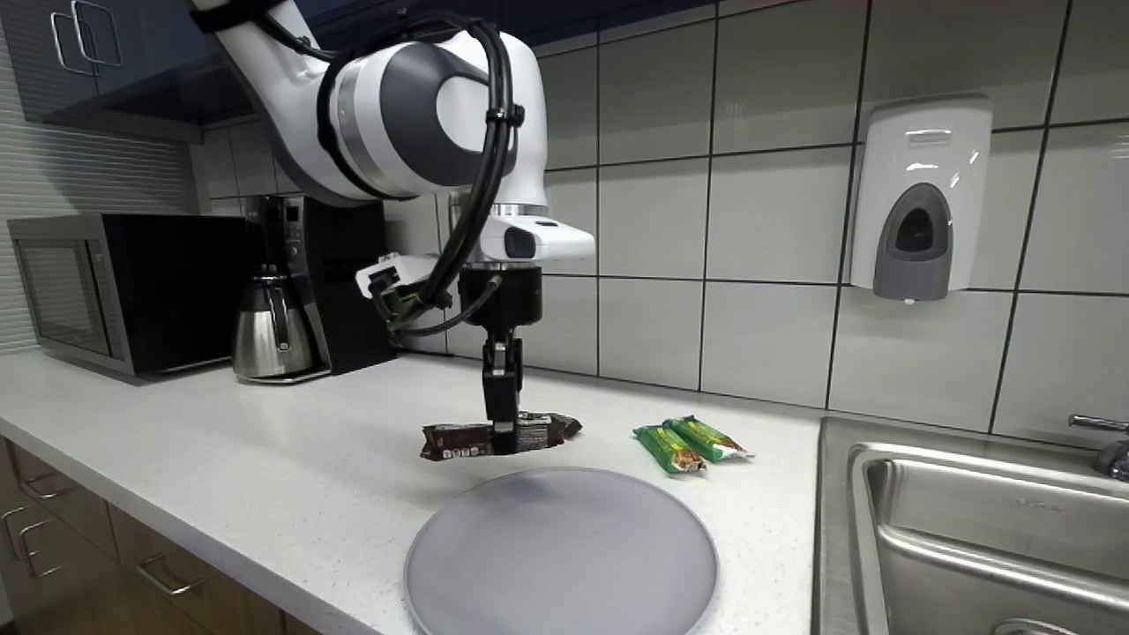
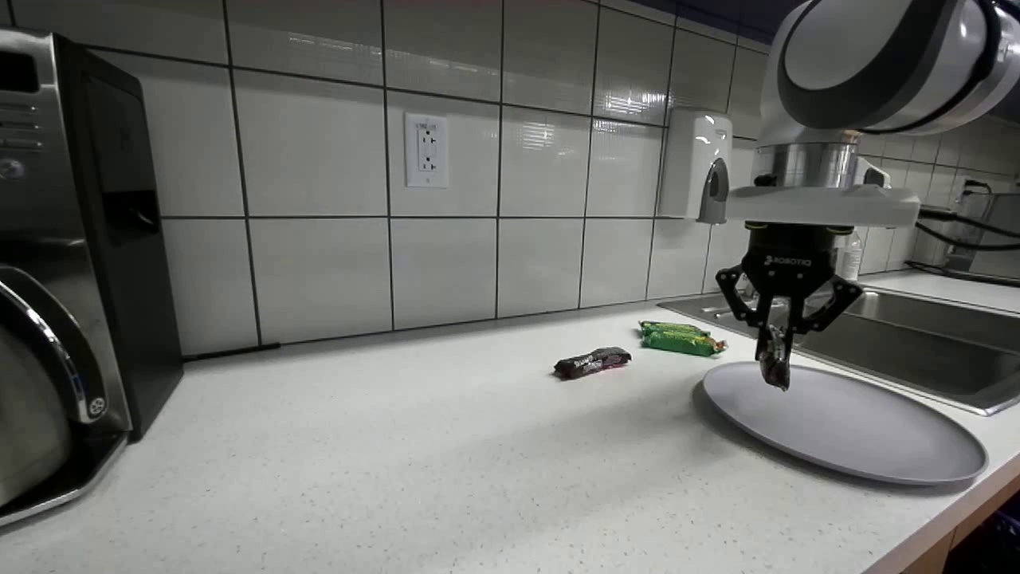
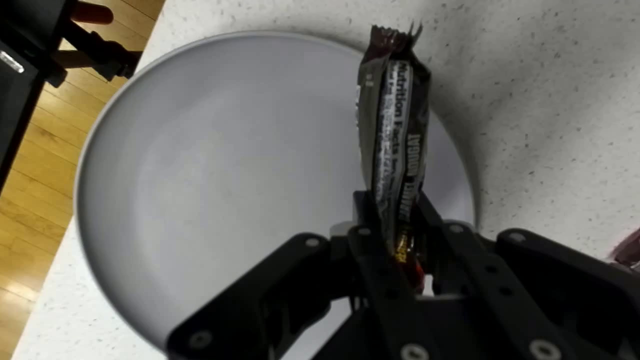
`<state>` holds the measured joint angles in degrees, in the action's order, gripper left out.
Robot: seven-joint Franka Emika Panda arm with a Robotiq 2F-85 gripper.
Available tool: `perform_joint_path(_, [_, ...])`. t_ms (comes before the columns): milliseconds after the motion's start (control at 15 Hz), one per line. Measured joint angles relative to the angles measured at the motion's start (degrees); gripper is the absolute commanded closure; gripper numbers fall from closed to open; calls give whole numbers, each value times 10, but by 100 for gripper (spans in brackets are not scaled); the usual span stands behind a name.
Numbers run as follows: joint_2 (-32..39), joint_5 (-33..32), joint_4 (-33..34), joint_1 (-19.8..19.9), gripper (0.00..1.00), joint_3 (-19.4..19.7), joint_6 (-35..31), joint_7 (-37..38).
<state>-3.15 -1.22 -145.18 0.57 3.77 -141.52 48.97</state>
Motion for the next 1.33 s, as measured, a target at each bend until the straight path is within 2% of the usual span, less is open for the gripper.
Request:
perform_joint_path(467, [-7,-11,-24,42,95,18,-1,-8])
perform_joint_path(1333, [-6,-44,-61,84,95,49,-4,-8])
